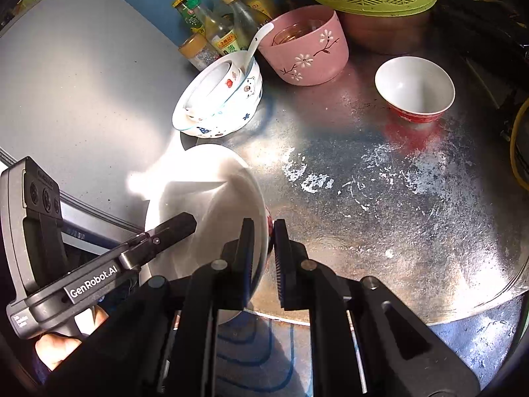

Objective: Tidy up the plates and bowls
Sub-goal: 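Lift the bowl with both grippers and carry it over the plate stack, then lower the bowl into the stacked bowl and open both grippers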

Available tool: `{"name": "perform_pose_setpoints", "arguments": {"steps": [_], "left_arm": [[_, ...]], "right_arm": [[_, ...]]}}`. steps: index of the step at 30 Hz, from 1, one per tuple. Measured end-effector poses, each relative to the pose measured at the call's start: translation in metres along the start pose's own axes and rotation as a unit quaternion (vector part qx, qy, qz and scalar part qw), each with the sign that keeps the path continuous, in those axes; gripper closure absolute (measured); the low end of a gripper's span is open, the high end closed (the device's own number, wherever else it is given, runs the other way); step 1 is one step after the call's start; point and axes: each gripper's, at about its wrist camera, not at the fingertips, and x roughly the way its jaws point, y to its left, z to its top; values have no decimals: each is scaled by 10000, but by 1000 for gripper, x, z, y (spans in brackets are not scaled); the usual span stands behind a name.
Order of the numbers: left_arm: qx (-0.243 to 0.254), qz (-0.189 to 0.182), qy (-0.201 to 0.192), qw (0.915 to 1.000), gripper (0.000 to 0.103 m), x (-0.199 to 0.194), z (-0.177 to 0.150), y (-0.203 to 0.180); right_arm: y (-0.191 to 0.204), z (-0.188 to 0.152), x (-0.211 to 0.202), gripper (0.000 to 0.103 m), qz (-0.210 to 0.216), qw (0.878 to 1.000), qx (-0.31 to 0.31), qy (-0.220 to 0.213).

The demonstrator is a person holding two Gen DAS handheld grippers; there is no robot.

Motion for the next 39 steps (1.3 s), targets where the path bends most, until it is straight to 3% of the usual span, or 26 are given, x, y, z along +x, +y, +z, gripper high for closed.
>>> {"name": "perform_pose_setpoints", "arguments": {"steps": [20, 39], "left_arm": [[-943, 422, -378, 9939, 97, -54, -26, 93], [-1345, 624, -49, 9889, 96, -39, -48, 141]], "right_arm": [[93, -21, 46, 90, 342, 9932, -961, 569], [118, -40, 98, 90, 186, 9843, -1327, 1149]]}}
